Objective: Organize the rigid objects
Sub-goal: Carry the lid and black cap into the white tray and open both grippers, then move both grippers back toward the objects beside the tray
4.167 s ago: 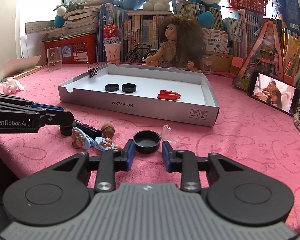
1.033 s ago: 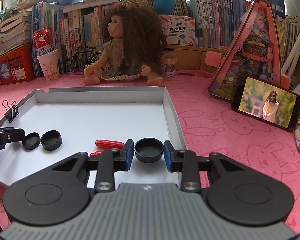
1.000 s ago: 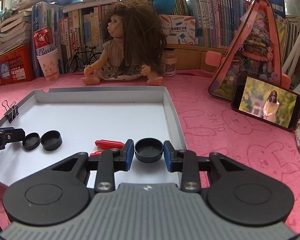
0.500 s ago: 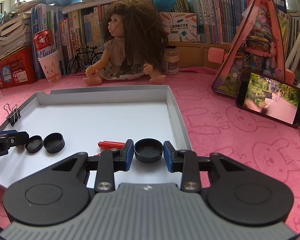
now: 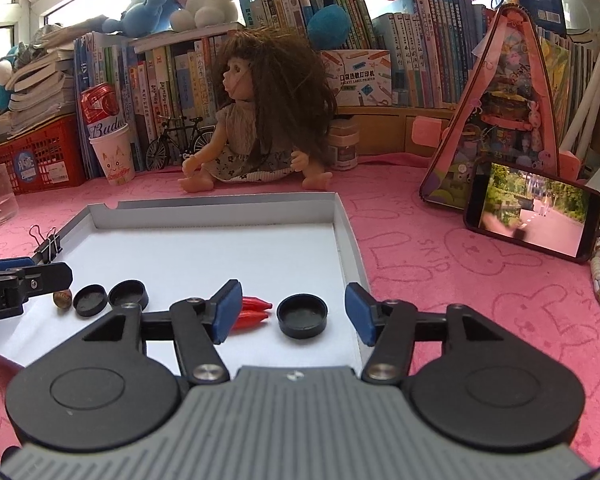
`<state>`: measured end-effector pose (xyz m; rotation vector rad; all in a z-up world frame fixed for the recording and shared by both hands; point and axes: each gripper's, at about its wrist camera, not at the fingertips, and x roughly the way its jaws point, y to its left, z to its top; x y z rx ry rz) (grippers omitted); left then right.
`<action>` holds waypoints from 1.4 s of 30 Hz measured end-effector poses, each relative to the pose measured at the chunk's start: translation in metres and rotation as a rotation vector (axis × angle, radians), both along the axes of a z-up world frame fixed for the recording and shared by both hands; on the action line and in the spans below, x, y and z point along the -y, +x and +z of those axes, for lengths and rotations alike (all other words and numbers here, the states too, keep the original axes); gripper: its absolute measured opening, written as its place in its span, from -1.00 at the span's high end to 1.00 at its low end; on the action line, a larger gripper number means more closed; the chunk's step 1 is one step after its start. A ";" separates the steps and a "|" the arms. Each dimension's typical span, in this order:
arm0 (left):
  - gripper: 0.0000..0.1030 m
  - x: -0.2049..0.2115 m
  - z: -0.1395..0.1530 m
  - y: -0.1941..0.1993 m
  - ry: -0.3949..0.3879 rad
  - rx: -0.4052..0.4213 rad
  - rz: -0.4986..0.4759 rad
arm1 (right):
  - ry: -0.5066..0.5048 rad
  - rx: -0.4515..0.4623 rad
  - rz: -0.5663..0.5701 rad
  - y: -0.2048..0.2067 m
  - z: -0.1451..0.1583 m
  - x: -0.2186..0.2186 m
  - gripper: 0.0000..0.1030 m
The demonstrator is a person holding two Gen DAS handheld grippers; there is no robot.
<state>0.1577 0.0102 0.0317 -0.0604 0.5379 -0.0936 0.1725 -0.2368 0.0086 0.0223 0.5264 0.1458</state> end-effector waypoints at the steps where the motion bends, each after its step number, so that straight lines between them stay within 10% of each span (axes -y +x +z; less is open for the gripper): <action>1: -0.07 0.000 0.001 -0.003 -0.002 0.002 -0.004 | 0.000 0.003 0.005 -0.003 0.001 0.000 -0.41; 17: -0.51 0.011 0.015 -0.062 -0.002 0.058 -0.121 | 0.006 0.069 0.130 -0.055 0.017 -0.006 -0.67; 42: -0.54 0.000 -0.009 -0.113 -0.024 -0.001 -0.169 | 0.015 0.036 0.163 -0.094 -0.005 0.010 -0.71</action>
